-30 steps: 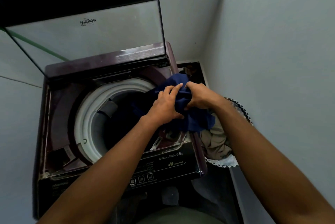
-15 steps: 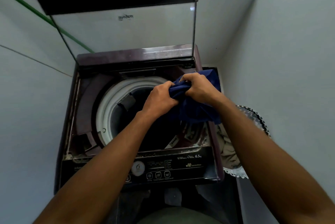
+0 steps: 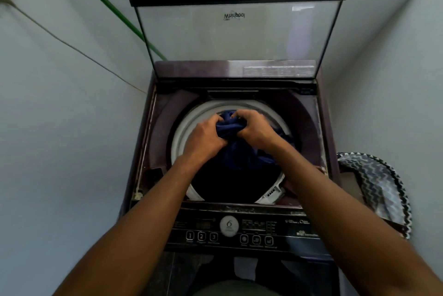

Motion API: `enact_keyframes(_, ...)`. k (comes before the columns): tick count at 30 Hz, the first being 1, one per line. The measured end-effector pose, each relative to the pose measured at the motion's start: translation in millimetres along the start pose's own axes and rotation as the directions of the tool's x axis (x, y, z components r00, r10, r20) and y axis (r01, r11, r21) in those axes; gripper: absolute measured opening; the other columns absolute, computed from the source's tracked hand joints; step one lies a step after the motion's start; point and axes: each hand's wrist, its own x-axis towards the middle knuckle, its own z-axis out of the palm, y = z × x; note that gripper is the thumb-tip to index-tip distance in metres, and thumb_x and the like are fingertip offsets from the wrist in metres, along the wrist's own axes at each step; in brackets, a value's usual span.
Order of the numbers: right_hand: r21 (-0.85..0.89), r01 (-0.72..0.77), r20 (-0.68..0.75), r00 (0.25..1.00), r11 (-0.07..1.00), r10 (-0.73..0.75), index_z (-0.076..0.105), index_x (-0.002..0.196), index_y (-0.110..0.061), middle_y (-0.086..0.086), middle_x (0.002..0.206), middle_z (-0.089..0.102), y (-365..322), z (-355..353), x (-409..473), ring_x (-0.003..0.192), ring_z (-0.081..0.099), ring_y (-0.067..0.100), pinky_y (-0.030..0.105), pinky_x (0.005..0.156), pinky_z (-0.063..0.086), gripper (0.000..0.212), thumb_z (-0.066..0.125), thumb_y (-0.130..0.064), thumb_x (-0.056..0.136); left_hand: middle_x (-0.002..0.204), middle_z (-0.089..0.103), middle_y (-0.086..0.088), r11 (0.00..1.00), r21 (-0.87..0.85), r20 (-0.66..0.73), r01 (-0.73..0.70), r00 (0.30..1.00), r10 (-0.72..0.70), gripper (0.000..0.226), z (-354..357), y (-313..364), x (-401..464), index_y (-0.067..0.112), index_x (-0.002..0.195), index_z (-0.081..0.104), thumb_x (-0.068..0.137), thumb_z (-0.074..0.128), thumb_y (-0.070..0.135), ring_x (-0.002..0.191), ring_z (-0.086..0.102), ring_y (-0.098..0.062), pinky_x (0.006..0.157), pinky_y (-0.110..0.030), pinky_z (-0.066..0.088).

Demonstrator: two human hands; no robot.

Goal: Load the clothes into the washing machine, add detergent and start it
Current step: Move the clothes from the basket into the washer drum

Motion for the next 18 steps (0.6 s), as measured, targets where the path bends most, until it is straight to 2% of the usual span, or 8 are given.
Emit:
enact_keyframes(2, -0.011, -0.043, -0.004, 0.999, 0.999, 0.043, 0.067, 0.089, -0.015, 0.005, 0.089, 0.071, 6.7, 13.3, 4.8, 0.085, 0.067, 0.023, 0.033, 0.072, 0.052, 0.027, 0.066, 0.004, 0.069, 0.122, 0.061, -0.005, 0.999, 0.026, 0.021, -0.037, 0.999, 0.037, 0.058, 3.3, -15.4, 2.3, 0.024, 0.127, 0.059, 0.072, 0.077, 0.021, 0.110, 0.060, -0.024, 0.091, -0.035, 0.051)
enact_keyframes(3, -0.064, -0.075, 0.001, 0.997, 0.995, 0.075, 0.067, 0.093, -0.016, 0.006, 0.094, 0.071, 12.0, 18.4, 7.4, 0.090, 0.067, 0.024, 0.033, 0.074, 0.051, 0.030, 0.066, 0.004, 0.071, 0.131, 0.055, -0.005, 0.998, 0.037, 0.069, -0.055, 0.996, 0.052, 0.067, 5.3, -21.5, 2.6, 0.023, 0.137, 0.055, 0.074, 0.077, 0.018, 0.119, 0.055, -0.022, 0.096, -0.027, 0.046)
enact_keyframes(5, -0.224, -0.126, 0.066, 0.987, 0.966, 0.144, 0.067, 0.111, -0.015, 0.009, 0.110, 0.069, 23.9, 24.5, 12.1, 0.104, 0.064, 0.026, 0.034, 0.082, 0.050, 0.038, 0.070, 0.000, 0.076, 0.143, 0.043, -0.002, 0.996, 0.039, 0.192, -0.077, 0.979, 0.069, 0.078, 11.4, -29.5, 3.1, 0.022, 0.148, 0.043, 0.078, 0.078, 0.016, 0.131, 0.044, -0.016, 0.099, -0.014, 0.032)
enact_keyframes(7, -0.314, -0.157, 0.120, 0.972, 0.936, 0.203, 0.058, 0.131, -0.014, 0.010, 0.130, 0.060, 33.1, 27.8, 13.8, 0.121, 0.055, 0.027, 0.034, 0.094, 0.046, 0.055, 0.076, -0.009, 0.080, 0.151, 0.037, 0.000, 0.995, 0.042, 0.255, -0.089, 0.964, 0.076, 0.077, 18.1, -33.8, 4.3, 0.022, 0.150, 0.041, 0.081, 0.077, 0.017, 0.137, 0.039, -0.014, 0.099, -0.012, 0.027)
enact_keyframes(9, -0.275, -0.174, 0.087, 0.975, 0.945, 0.204, 0.051, 0.139, -0.013, 0.011, 0.137, 0.054, 37.1, 27.0, 14.1, 0.127, 0.050, 0.027, 0.032, 0.099, 0.043, 0.062, 0.076, -0.011, 0.082, 0.150, 0.039, 0.001, 0.994, 0.036, 0.250, -0.108, 0.964, 0.096, 0.070, 22.3, -34.9, 7.3, 0.023, 0.147, 0.045, 0.083, 0.075, 0.016, 0.135, 0.042, -0.013, 0.098, -0.014, 0.030)
enact_keyframes(13, -0.198, -0.181, 0.020, 0.982, 0.963, 0.188, 0.053, 0.137, -0.012, 0.010, 0.131, 0.058, 40.0, 20.3, 13.6, 0.122, 0.055, 0.024, 0.027, 0.090, 0.044, 0.056, 0.073, -0.007, 0.085, 0.140, 0.047, 0.003, 0.989, 0.038, 0.220, -0.144, 0.966, 0.132, 0.060, 24.3, -29.1, 12.6, 0.024, 0.140, 0.052, 0.085, 0.072, 0.015, 0.124, 0.050, -0.013, 0.094, -0.018, 0.037)
enact_keyframes(16, -0.088, -0.188, -0.081, 0.980, 0.978, 0.181, 0.056, 0.134, -0.015, 0.005, 0.115, 0.065, 40.0, 14.1, 9.1, 0.106, 0.062, 0.020, 0.026, 0.081, 0.049, 0.052, 0.072, -0.007, 0.085, 0.136, 0.052, 0.004, 0.989, 0.013, 0.235, -0.146, 0.962, 0.139, 0.056, 25.5, -22.7, 15.4, 0.025, 0.138, 0.054, 0.085, 0.071, 0.014, 0.118, 0.053, -0.012, 0.094, -0.022, 0.042)
enact_keyframes(18, 0.004, -0.186, -0.184, 0.966, 0.983, 0.183, 0.057, 0.129, -0.018, 0.002, 0.104, 0.068, 39.3, 8.1, 3.9, 0.092, 0.065, 0.018, 0.027, 0.073, 0.050, 0.048, 0.069, -0.005, 0.085, 0.129, 0.056, 0.005, 0.987, 0.012, 0.231, -0.159, 0.961, 0.152, 0.054, 27.0, -16.1, 16.9, 0.025, 0.136, 0.056, 0.085, 0.071, 0.014, 0.106, 0.054, -0.007, 0.089, -0.020, 0.043)
